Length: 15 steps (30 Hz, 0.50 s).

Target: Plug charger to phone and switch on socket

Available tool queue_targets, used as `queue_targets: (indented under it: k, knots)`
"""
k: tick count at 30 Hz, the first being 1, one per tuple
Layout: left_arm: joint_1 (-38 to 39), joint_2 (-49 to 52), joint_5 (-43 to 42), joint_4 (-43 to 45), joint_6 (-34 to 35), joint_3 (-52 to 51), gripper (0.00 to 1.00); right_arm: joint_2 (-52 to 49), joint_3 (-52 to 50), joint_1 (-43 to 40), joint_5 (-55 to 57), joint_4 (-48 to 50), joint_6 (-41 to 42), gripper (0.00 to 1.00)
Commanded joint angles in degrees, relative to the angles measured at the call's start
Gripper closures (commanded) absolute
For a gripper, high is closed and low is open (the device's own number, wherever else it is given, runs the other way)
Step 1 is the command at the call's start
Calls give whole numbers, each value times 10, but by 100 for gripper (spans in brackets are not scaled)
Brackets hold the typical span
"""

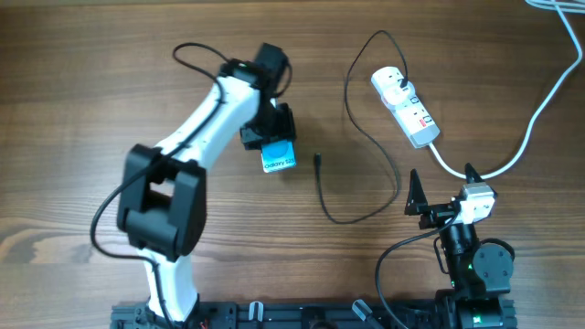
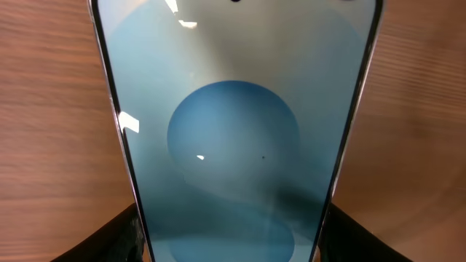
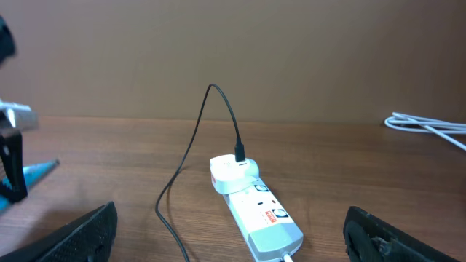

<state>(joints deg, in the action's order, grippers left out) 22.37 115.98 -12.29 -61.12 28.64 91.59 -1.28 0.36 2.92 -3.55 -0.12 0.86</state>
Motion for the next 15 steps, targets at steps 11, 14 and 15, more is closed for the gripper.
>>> queue_targets:
  k: [11, 14, 15]
  knots:
    - [-158, -46, -726, 0, 130, 17, 41, 3, -1, 1, 6, 2, 7, 0]
    - [-163, -46, -774, 4, 156, 17, 42, 3, -1, 1, -29, 15, 56, 0]
    - [-164, -46, -780, 5, 156, 17, 42, 3, -1, 1, -115, 14, 159, 0]
